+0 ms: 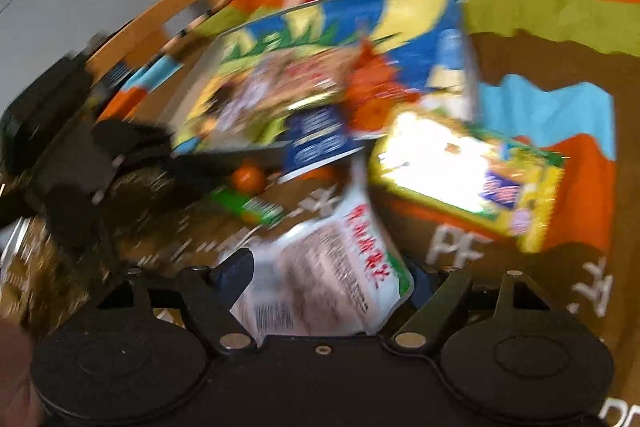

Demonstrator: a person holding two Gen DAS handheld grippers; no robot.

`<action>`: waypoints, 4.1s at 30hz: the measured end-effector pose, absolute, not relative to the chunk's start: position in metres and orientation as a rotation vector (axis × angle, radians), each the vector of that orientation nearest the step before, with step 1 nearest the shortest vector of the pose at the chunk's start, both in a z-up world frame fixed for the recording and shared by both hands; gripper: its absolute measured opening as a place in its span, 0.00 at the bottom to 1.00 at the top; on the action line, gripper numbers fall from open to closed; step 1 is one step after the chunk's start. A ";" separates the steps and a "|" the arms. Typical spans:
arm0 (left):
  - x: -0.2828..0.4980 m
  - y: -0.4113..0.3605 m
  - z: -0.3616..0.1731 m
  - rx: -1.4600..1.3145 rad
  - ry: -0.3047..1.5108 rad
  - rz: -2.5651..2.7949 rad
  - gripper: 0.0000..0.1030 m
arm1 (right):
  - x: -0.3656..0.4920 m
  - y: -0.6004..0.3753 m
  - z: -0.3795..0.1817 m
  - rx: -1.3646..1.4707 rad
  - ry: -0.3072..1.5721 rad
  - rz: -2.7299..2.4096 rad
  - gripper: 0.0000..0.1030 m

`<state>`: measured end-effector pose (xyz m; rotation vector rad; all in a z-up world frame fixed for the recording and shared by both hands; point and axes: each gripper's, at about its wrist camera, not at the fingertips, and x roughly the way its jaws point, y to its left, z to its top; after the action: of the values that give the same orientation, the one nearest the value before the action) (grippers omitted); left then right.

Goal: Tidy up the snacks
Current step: 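Close the right tool on the white seaweed bag while the left tool grips the green sausage, then lift the seaweed bag with the right tool while the left tool lifts the sausage toward the tray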

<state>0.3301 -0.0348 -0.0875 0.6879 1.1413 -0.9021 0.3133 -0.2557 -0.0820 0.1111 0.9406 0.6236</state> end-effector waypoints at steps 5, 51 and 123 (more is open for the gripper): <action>0.324 -0.046 -0.094 0.815 1.055 -0.863 0.99 | 0.303 -0.240 -0.079 0.000 0.901 0.652 0.91; 0.348 -0.066 -0.088 0.784 0.947 -0.913 0.43 | 0.296 -0.232 -0.079 0.009 0.900 0.430 0.60; 0.284 -0.038 -0.006 0.619 0.681 -0.437 0.18 | 0.239 -0.194 -0.055 -0.231 0.630 0.448 0.53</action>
<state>0.2835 -0.0376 -0.0065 0.6192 0.6815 -0.4371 0.2394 -0.1944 -0.0547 -0.2309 0.6302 0.4485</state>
